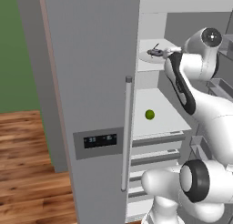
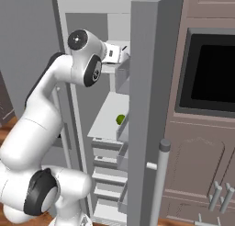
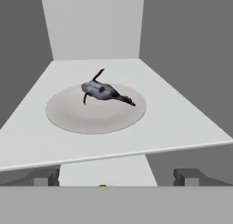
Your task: Retrieve the fish from the fridge and place it on the cutting board.
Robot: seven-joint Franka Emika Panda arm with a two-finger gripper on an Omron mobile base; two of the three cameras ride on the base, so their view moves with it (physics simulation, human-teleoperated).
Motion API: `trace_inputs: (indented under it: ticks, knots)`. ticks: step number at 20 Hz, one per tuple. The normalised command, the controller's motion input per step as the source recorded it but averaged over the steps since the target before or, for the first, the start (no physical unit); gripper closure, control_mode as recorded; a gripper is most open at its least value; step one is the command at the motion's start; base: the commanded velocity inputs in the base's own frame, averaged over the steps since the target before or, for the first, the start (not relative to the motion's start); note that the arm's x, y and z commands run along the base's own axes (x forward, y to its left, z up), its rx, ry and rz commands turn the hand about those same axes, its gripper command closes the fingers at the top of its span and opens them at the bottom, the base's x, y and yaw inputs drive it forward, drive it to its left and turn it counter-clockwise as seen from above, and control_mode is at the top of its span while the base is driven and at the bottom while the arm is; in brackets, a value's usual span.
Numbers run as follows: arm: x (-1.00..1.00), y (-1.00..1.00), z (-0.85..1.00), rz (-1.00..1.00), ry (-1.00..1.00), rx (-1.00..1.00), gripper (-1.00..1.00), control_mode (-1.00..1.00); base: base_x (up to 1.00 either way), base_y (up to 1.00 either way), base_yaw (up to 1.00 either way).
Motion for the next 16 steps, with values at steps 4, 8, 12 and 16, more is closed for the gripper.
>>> trace_inputs:
  ticks: [4,8,12,16]
  knots:
    - [0.42,-0.22,0.0,0.01,0.0,0.0,-1.0,-1.0,0.0,0.0,0.0]
    - [0.32,-0.03,0.0,0.04,0.03,0.0,-1.0,-1.0,0.0,0.0,0.0]
    - [0.31,0.0,0.0,0.03,0.08,0.0,-1.0,-1.0,0.0,0.0,0.0]
    - [0.32,0.0,0.0,0.03,0.11,0.0,-1.0,-1.0,0.0,0.0,0.0]
